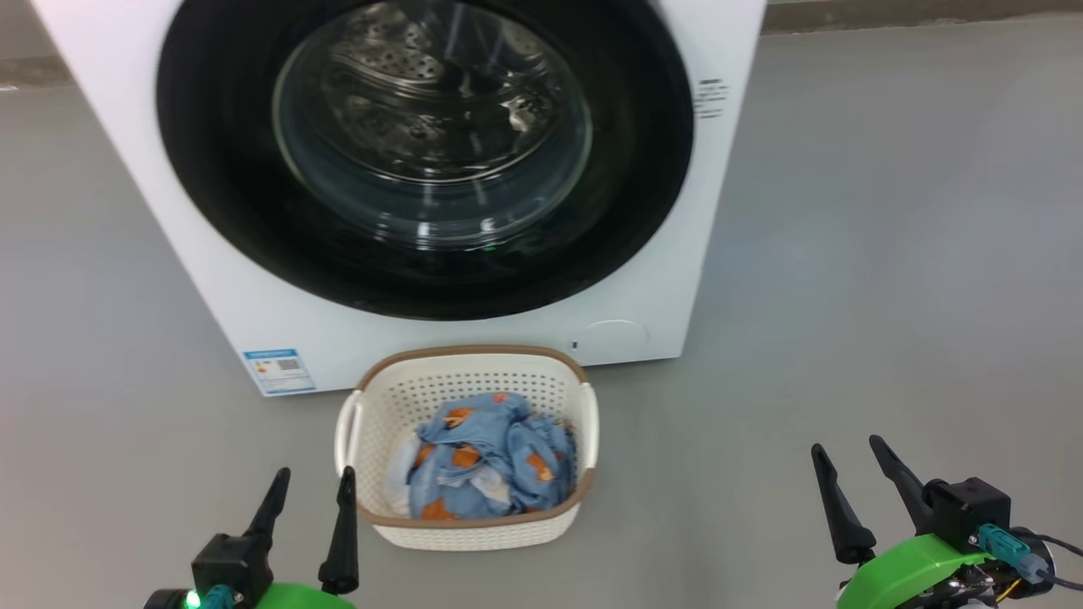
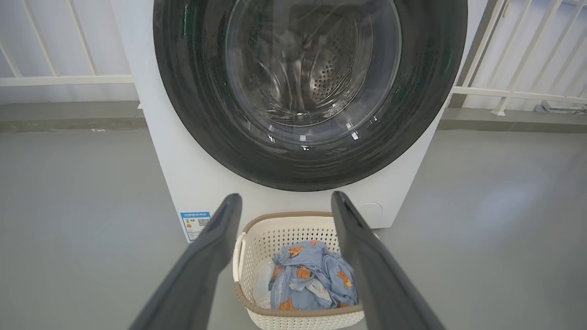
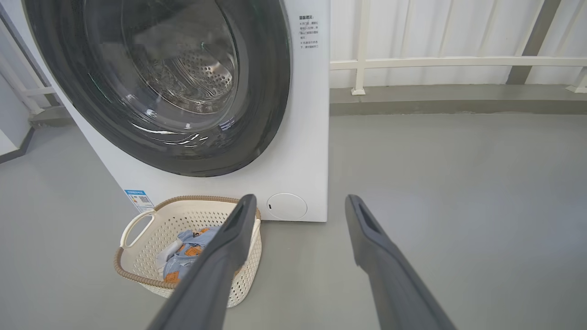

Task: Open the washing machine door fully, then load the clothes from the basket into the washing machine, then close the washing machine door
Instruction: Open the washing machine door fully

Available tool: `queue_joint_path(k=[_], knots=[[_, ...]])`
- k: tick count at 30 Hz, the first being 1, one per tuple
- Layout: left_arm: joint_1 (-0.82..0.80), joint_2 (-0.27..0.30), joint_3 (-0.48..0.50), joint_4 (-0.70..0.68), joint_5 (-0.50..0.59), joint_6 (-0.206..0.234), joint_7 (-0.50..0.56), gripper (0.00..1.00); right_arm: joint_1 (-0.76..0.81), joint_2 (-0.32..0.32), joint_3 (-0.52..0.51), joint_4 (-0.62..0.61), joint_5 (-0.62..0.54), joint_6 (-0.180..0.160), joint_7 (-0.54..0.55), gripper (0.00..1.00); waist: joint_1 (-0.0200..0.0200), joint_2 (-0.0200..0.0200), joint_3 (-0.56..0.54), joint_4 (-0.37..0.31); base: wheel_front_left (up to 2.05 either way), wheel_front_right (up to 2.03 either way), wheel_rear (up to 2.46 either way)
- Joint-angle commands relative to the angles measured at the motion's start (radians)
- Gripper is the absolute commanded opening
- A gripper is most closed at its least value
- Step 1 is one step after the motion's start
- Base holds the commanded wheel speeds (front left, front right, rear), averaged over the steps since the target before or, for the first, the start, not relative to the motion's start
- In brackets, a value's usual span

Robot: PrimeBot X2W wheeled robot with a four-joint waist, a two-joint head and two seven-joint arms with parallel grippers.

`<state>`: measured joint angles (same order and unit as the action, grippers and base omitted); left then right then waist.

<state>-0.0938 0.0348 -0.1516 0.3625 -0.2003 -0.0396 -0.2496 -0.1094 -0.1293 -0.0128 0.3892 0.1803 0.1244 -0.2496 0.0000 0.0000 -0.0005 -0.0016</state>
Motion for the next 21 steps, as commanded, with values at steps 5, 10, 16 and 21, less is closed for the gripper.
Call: queue_joint_path(k=[5,10,16,21], knots=[[-0.055,0.015,0.029,-0.019,0.011,-0.005,-0.012,1.00,-0.051,-0.009,0.019,-0.020,0.007,0.006,-0.012,1.00,0.0000,0.0000,0.002,0.000,1.23,1.23,-2.46],[-0.054,0.015,0.034,-0.031,-0.008,-0.002,-0.012,1.00,-0.050,-0.008,0.016,-0.021,0.005,0.006,-0.012,1.00,0.0000,0.0000,0.002,0.000,1.09,1.09,-2.17],[-0.050,0.015,0.031,-0.032,0.003,-0.003,-0.012,1.00,-0.050,-0.010,0.015,-0.022,0.008,0.006,-0.012,1.00,0.0000,0.0000,-0.001,-0.002,0.66,0.66,-1.31],[-0.048,0.015,0.030,-0.031,0.007,-0.001,-0.012,1.00,-0.048,-0.007,0.014,-0.024,0.009,0.006,-0.012,1.00,0.0000,0.0000,-0.001,-0.002,0.22,0.22,-0.45]])
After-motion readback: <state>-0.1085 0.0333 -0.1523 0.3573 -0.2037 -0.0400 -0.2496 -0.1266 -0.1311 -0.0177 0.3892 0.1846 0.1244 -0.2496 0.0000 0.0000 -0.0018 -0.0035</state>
